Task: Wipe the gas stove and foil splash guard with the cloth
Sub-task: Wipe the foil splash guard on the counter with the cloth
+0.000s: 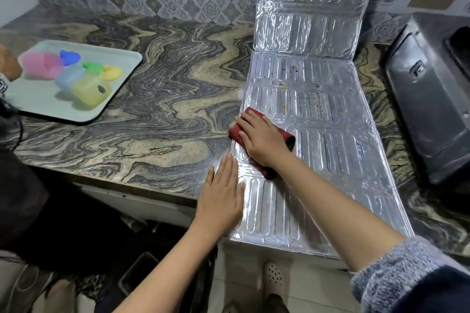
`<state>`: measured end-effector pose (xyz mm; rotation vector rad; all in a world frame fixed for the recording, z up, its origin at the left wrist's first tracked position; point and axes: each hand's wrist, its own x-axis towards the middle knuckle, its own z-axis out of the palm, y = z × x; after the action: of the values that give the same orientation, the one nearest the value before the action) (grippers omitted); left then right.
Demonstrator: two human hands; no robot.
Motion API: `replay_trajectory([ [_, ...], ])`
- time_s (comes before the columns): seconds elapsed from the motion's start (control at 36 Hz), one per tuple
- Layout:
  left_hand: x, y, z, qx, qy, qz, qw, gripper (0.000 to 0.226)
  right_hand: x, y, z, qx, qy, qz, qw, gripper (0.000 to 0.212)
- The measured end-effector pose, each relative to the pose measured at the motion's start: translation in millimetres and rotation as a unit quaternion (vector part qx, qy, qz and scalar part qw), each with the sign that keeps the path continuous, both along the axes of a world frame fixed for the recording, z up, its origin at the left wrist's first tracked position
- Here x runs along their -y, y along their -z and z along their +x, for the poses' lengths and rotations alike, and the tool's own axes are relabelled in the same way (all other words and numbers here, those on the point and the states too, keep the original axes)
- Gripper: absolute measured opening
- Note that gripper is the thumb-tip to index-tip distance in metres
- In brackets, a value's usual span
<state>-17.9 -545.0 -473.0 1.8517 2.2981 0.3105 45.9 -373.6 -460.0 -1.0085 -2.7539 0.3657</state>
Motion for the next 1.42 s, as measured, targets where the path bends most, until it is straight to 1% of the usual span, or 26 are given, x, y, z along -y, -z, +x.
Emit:
replay_trajectory([
  [0.06, 7.5, 2.9, -0.3, 0.000, -0.001, -0.007, 1.000, 0.061, 2.7, 1.7, -8.2, -0.005, 0.011, -0.001, 1.000, 0.046],
  [0.17, 21.6, 2.2, -0.4, -0.033, -0.028, -0.028, 0.999, 0.056, 5.4, 2.5, -22.3, -0.023, 0.029, -0.006, 0.999, 0.045],
  [0.25, 33.2, 2.9, 0.6, -0.017, -0.030, -0.031, 0.999, 0.055, 4.2, 3.1, -29.1, -0.034, 0.038, -0.006, 0.999, 0.045],
  [0.39, 49.9, 2.6, 2.0, -0.027, -0.031, -0.045, 0.998, 0.055, 1.0, 3.9, -36.7, -0.073, 0.113, -0.006, 0.991, 0.042],
  [0.47, 53.7, -6.3, 3.7, 0.018, -0.013, -0.024, 0.999, 0.058, -0.3, 3.8, -38.3, -0.079, 0.131, -0.003, 0.988, 0.041],
  [0.53, 47.5, -13.8, 2.1, 0.047, -0.019, -0.004, 0.999, 0.057, 0.0, 3.4, -37.9, -0.077, 0.128, -0.012, 0.989, 0.042],
  [0.56, 42.8, -19.5, 0.3, 0.060, -0.031, 0.010, 0.998, 0.053, 0.2, 3.0, -37.2, -0.075, 0.124, -0.016, 0.989, 0.043],
  [0.61, 28.1, -28.5, -5.2, 0.088, -0.059, 0.052, 0.993, 0.036, 0.1, 2.7, -35.0, -0.070, 0.115, -0.019, 0.991, 0.043],
  [0.64, 18.0, -30.2, -9.3, 0.099, -0.072, 0.066, 0.990, 0.032, 0.2, 2.9, -34.1, -0.069, 0.111, -0.018, 0.991, 0.044],
  [0.69, -1.9, -29.1, -17.8, 0.122, -0.081, 0.062, 0.987, 0.040, 0.5, 3.4, -31.9, -0.074, 0.105, -0.018, 0.992, 0.044],
  [0.75, -17.0, -21.8, -24.7, 0.112, -0.069, 0.028, 0.991, 0.049, 1.7, 5.2, -30.0, -0.076, 0.099, -0.016, 0.992, 0.043],
  [0.78, -20.9, -16.4, -26.8, 0.092, -0.062, 0.013, 0.994, 0.051, 2.6, 6.3, -29.0, -0.074, 0.097, -0.015, 0.992, 0.044],
  [0.86, -22.5, -2.7, -28.7, 0.033, -0.049, -0.010, 0.998, 0.053, 3.5, 8.4, -26.8, -0.073, 0.100, -0.020, 0.992, 0.044],
  [0.94, -20.9, -0.1, -27.9, 0.008, -0.046, -0.013, 0.999, 0.054, 4.0, 8.0, -25.8, -0.087, 0.114, -0.020, 0.989, 0.043],
  [1.14, -17.2, -0.1, -25.0, 0.010, -0.058, -0.029, 0.998, 0.054, -5.5, 5.3, -11.2, -0.074, 0.185, -0.022, 0.980, 0.043],
  [1.25, -13.0, 1.0, -25.0, 0.017, -0.051, -0.040, 0.998, 0.054, -13.9, -0.7, 10.1, -0.058, 0.245, -0.039, 0.967, 0.045],
  [1.33, -5.2, 3.7, -24.6, -0.005, -0.044, -0.038, 0.998, 0.058, -17.3, -3.6, 27.5, -0.059, 0.271, -0.043, 0.960, 0.044],
  [1.42, 5.8, 5.5, -23.7, -0.001, -0.042, -0.042, 0.998, 0.061, -19.6, -3.2, 45.9, -0.060, 0.298, -0.035, 0.952, 0.042],
])
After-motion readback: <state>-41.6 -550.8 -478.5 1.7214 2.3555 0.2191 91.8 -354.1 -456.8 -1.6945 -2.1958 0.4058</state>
